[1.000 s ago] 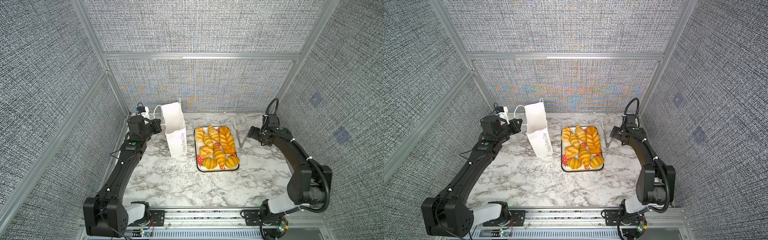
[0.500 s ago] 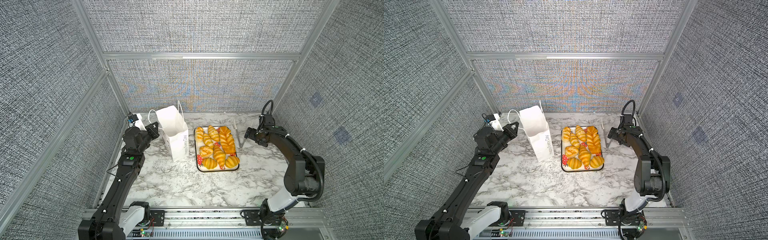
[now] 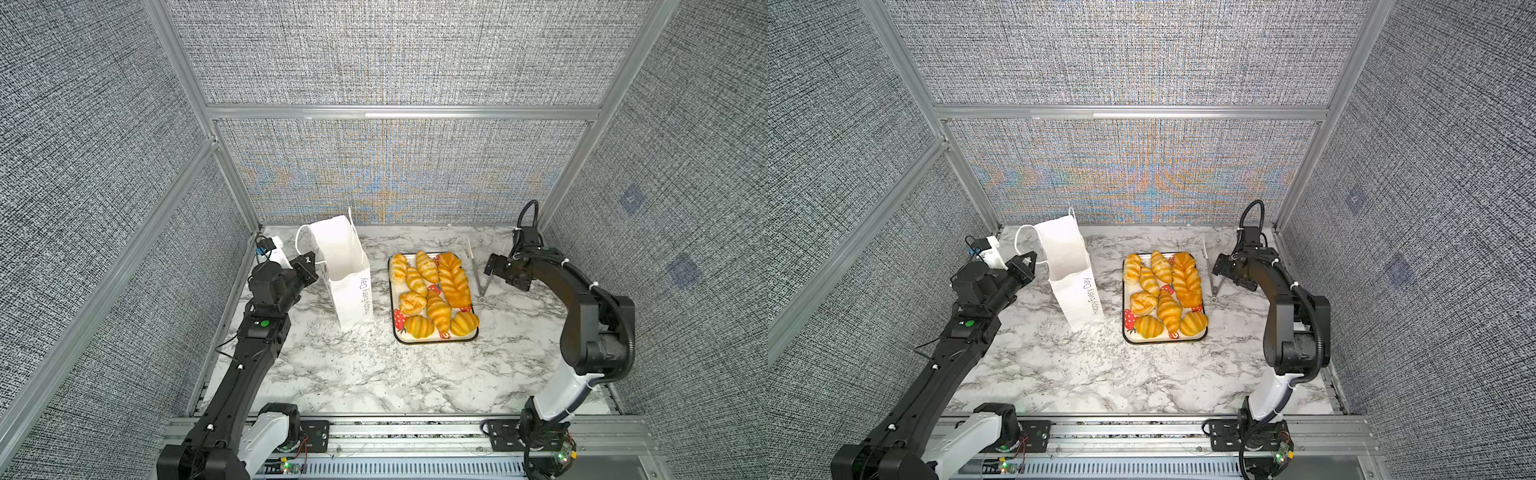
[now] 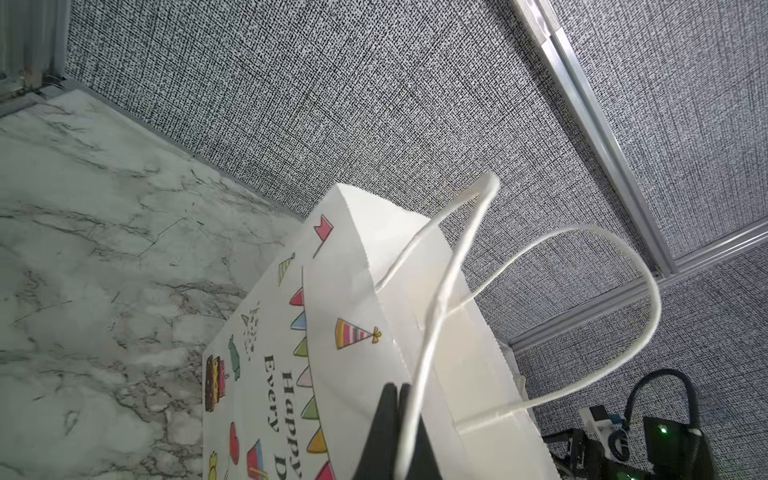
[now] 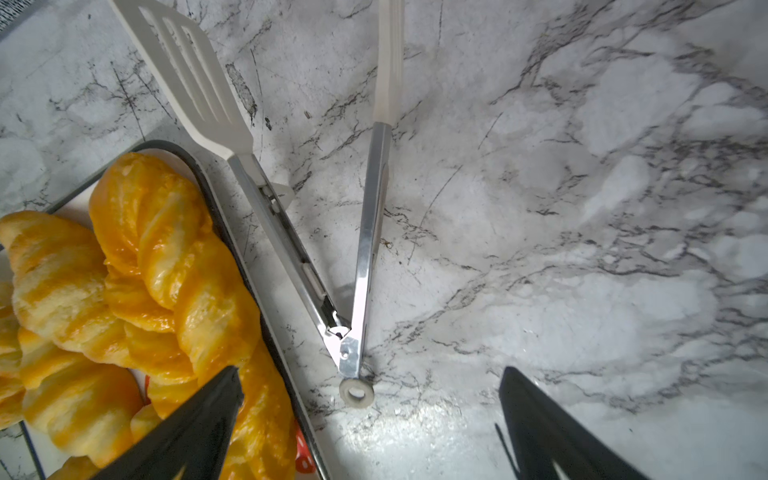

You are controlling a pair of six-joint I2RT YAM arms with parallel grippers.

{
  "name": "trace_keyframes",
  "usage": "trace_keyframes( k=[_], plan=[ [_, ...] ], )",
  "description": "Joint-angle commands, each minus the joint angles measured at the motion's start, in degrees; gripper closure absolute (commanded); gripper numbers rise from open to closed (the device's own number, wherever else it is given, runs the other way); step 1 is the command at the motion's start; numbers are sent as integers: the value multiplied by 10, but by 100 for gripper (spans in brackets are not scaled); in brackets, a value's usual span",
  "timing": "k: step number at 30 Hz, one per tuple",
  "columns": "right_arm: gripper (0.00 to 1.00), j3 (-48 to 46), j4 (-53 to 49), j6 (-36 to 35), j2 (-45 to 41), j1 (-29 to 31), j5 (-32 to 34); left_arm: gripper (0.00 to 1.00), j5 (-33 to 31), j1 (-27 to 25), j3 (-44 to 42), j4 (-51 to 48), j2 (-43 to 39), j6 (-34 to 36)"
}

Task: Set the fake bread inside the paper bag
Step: 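Grasp the bag's near edge with the left gripper while the right grasps the tongs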

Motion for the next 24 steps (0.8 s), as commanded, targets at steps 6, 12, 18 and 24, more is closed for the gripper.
trace_keyframes(
  k=[6,12,18,24],
  plan=[
    [3,50,-15,-20,59,6,-17,100,-7,0,-5,-7,-28,17],
    [3,77,-31,-34,94,17,-14,100,-13,0,-8,-20,-34,33],
    [3,105,-51,-39,127,27,18,100,-20,-1,-10,-31,-34,48],
    [3,138,-65,-44,158,27,29,100,-21,0,3,-46,-22,67]
  ],
)
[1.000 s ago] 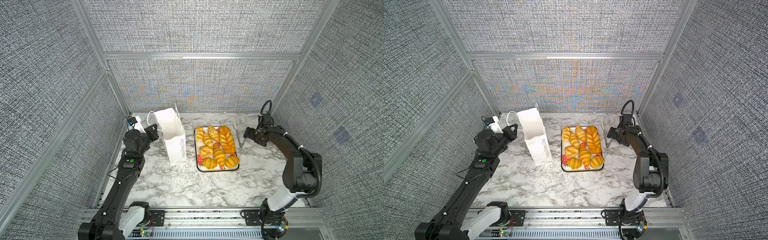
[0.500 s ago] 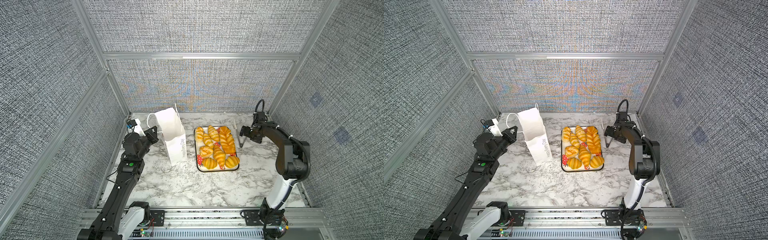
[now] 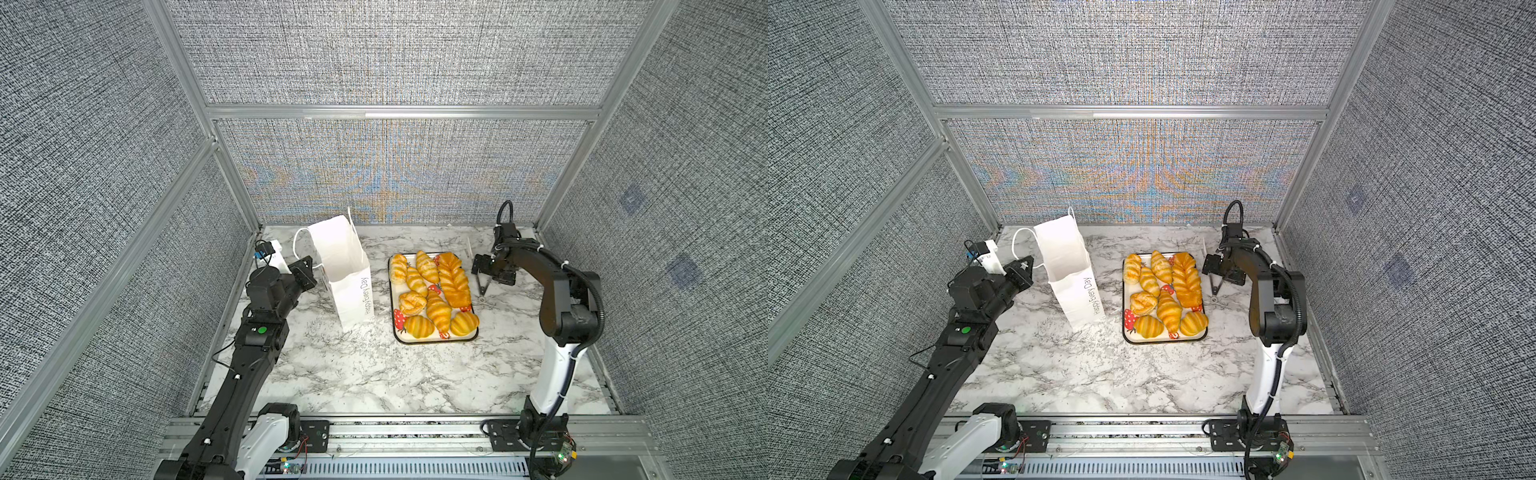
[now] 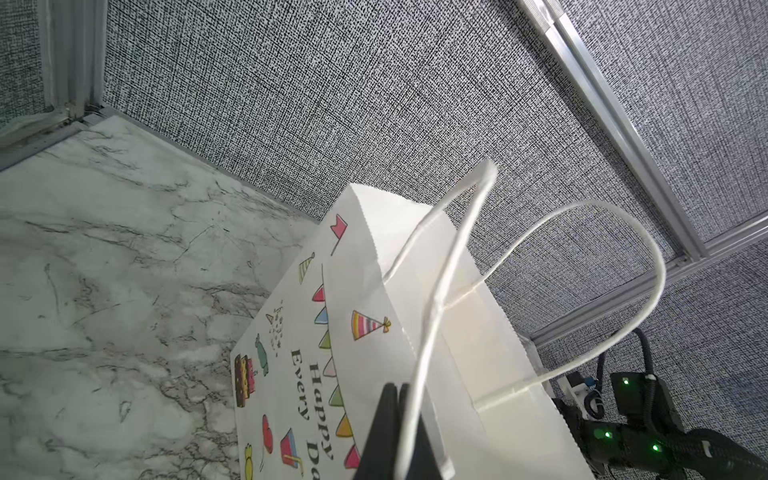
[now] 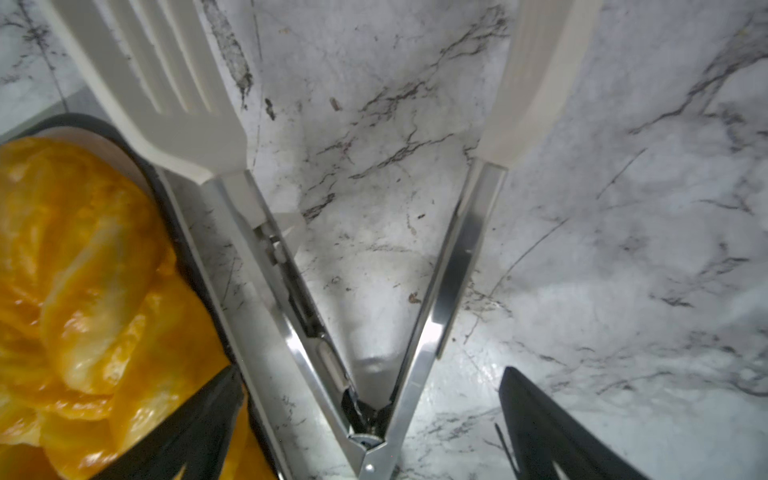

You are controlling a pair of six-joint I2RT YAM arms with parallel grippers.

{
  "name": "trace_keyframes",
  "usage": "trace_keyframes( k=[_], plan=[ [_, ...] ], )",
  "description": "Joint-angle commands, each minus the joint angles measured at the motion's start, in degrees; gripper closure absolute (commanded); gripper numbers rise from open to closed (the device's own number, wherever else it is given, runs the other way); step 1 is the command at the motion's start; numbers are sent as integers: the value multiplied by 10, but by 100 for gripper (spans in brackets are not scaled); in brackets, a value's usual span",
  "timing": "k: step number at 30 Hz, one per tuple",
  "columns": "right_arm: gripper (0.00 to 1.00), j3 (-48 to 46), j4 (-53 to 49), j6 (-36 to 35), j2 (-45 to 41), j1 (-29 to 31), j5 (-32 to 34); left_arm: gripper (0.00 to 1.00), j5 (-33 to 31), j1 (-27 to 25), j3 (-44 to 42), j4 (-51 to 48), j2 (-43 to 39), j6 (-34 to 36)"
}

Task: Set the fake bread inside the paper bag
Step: 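Grasp the bag's near edge with the left gripper while the right grasps the tongs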

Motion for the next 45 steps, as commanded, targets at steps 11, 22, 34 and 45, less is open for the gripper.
trace_keyframes(
  k=[11,22,34,45],
  plan=[
    [9,64,-48,-17,55,22,44,100,11,1,15,-28,26,32],
    [12,83,-60,-15,83,25,69,100,13,0,29,-44,26,43],
    [18,94,-57,-16,96,24,63,100,16,0,28,-48,25,44],
    [33,77,-54,-7,93,22,68,100,18,0,30,-44,35,44]
  ],
)
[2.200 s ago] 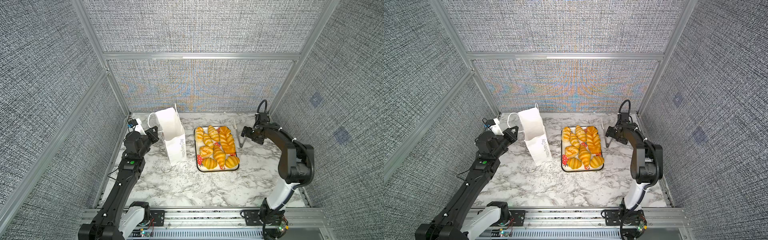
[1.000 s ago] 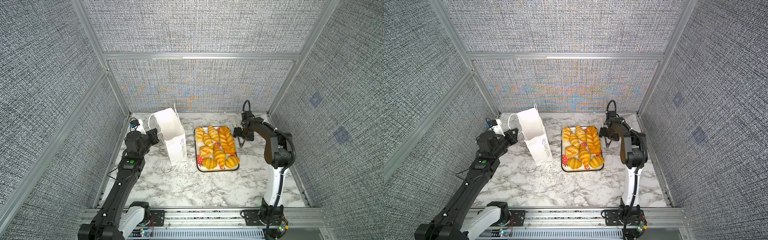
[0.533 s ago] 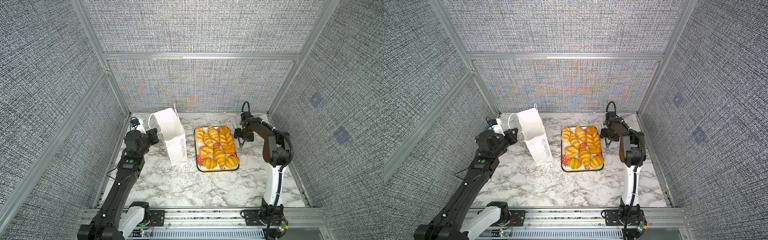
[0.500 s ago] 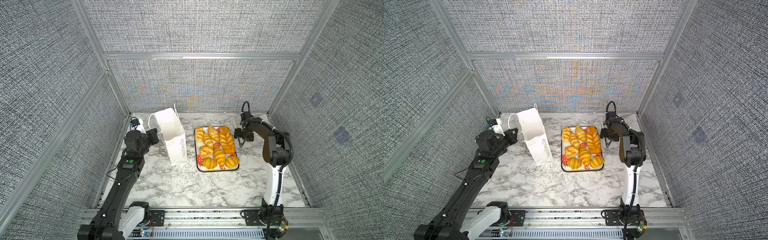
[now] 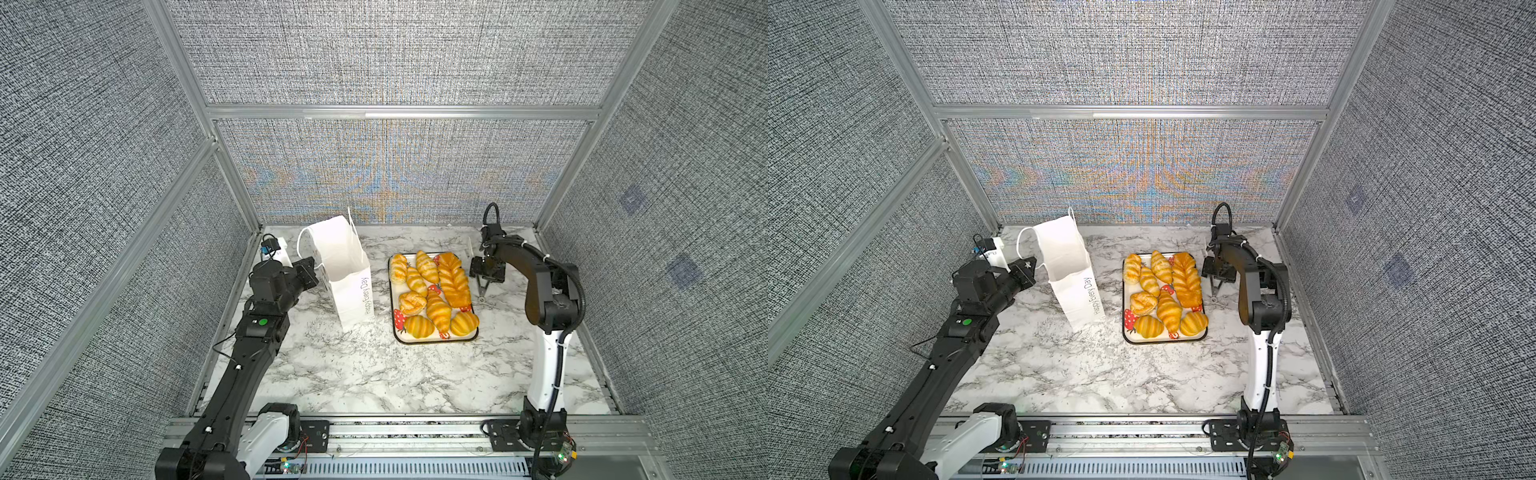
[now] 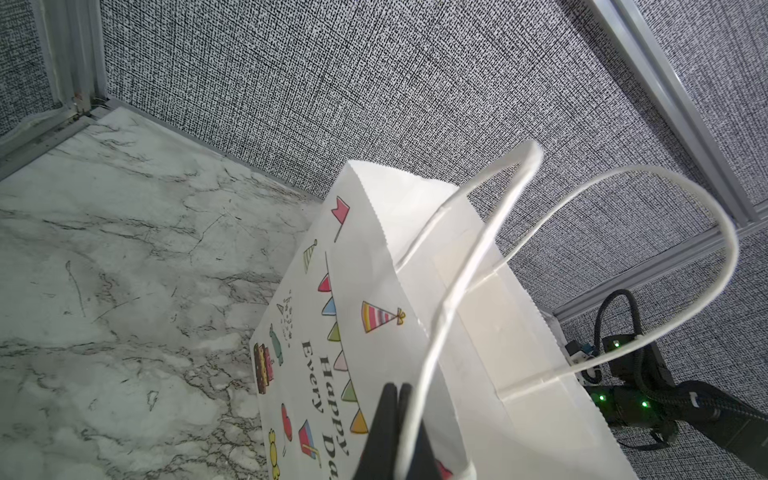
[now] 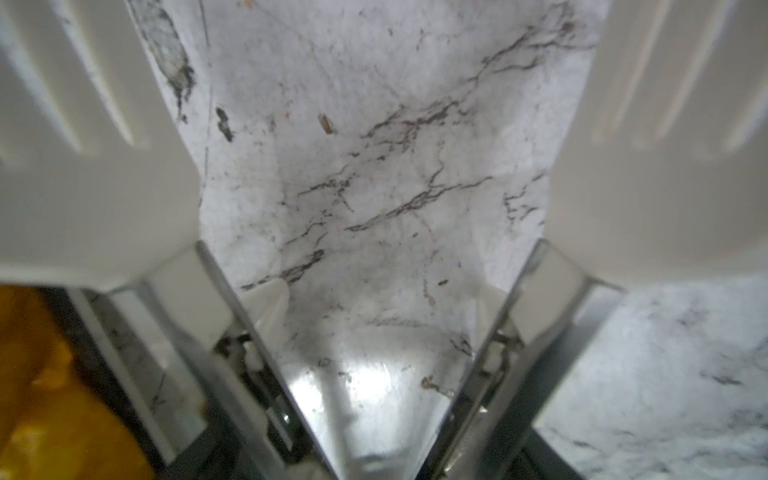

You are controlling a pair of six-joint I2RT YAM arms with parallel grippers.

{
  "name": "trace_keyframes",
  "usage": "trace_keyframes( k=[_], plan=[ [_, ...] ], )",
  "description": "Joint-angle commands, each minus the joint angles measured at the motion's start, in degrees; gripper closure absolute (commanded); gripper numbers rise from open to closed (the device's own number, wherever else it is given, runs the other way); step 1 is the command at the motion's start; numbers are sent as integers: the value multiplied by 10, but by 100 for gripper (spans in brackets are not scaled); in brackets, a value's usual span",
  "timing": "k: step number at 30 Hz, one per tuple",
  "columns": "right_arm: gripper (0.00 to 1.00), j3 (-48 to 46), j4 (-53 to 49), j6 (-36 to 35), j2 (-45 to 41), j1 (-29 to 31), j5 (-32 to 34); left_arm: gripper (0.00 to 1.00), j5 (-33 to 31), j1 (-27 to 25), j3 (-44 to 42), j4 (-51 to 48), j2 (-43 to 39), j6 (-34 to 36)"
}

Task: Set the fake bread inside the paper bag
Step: 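Grasp the bag's near edge with the left gripper while the right grasps the tongs, then lower the tongs in the right gripper onto the twisted bread roll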

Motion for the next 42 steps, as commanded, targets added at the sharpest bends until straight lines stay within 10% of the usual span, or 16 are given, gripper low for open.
trace_keyframes(
  k=[1,42],
  plan=[
    [34,-7,-16,5,-1,-1,10,100,11,0,5,-2,6,6],
    [66,-105,-19,11,-195,21,24,100,18,0,7,7,12,-2]
  ],
)
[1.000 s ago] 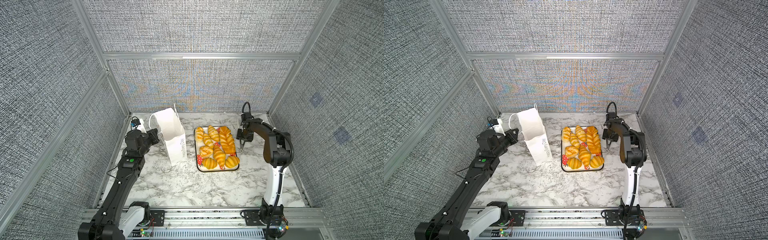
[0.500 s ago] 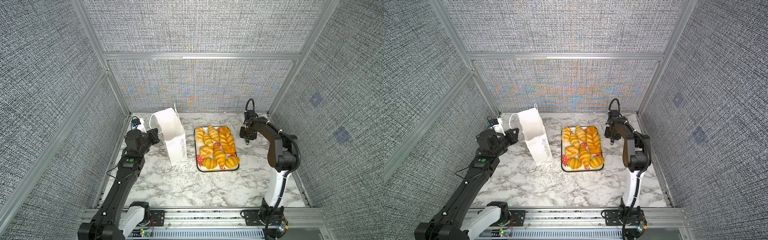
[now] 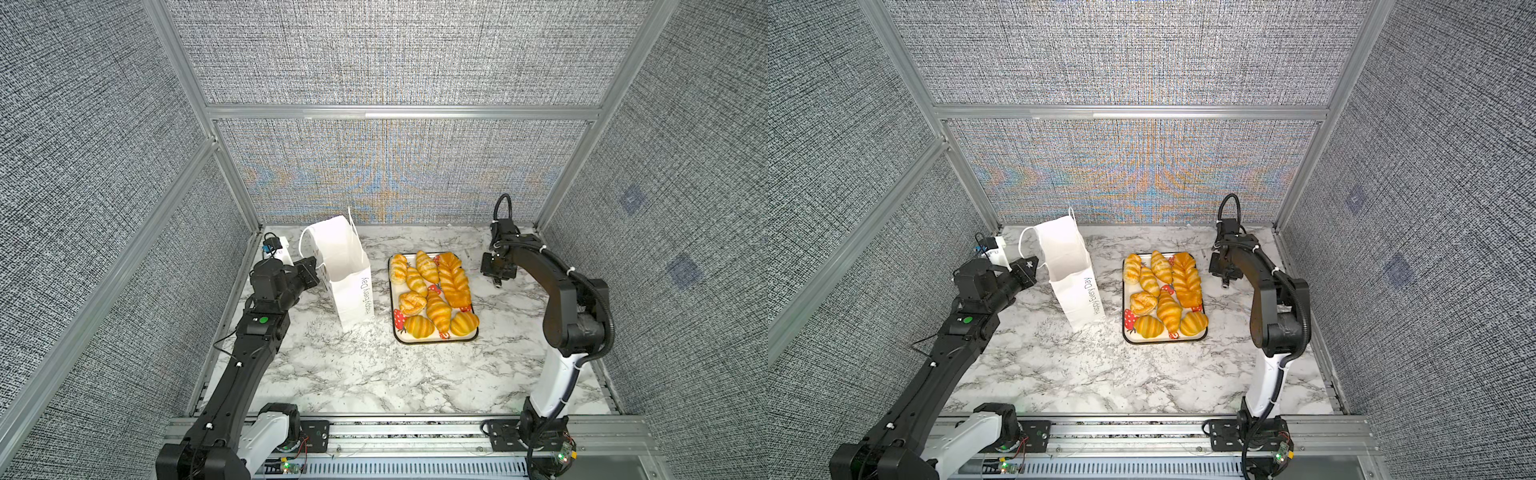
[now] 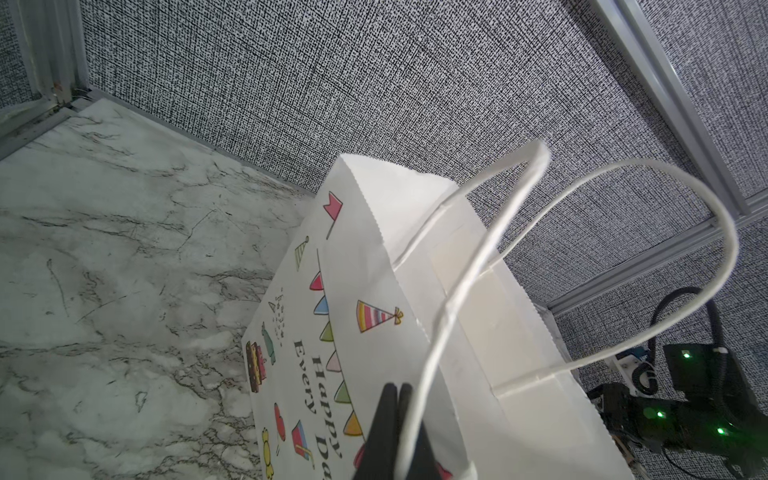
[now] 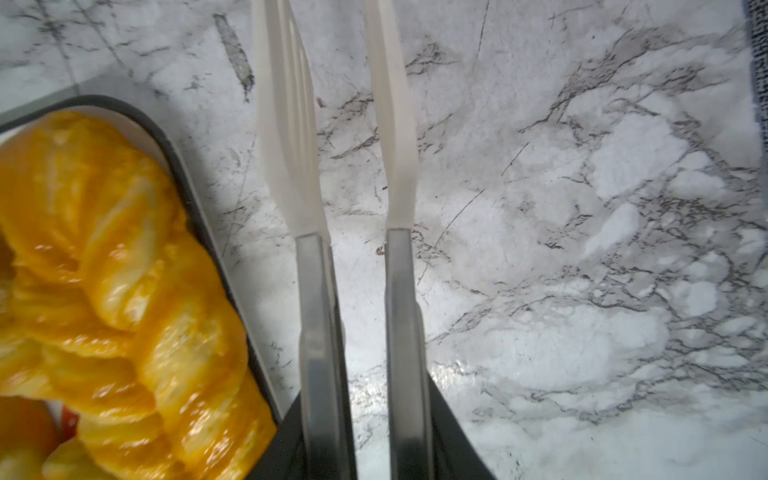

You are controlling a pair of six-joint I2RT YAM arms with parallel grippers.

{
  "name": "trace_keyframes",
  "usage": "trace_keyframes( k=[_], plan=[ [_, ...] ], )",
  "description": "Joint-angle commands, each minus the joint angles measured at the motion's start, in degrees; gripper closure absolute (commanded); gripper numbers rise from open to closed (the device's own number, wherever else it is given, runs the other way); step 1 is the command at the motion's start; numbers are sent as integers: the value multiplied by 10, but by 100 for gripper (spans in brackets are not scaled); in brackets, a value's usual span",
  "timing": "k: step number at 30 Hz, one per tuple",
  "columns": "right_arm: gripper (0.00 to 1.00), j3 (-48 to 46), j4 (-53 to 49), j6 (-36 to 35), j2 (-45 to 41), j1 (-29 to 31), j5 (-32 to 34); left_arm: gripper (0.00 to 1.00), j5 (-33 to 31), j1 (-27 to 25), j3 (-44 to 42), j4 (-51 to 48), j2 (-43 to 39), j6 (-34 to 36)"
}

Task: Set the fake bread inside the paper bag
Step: 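Lower the tongs in the right gripper onto the twisted bread roll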

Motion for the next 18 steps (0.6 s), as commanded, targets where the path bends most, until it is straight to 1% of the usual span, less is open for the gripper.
trace_keyframes(
  k=[1,8,14,18],
  plan=[
    [66,-9,-10,4,-28,7,-10,100,5,0,1,8,4,-1],
    [66,-64,-11,1,-99,21,-27,100,8,0,4,6,8,3],
    [65,-99,-16,5,-152,34,-60,100,9,0,13,1,14,12],
    [62,-102,-22,5,-172,36,-95,100,17,0,14,8,24,8]
  ],
)
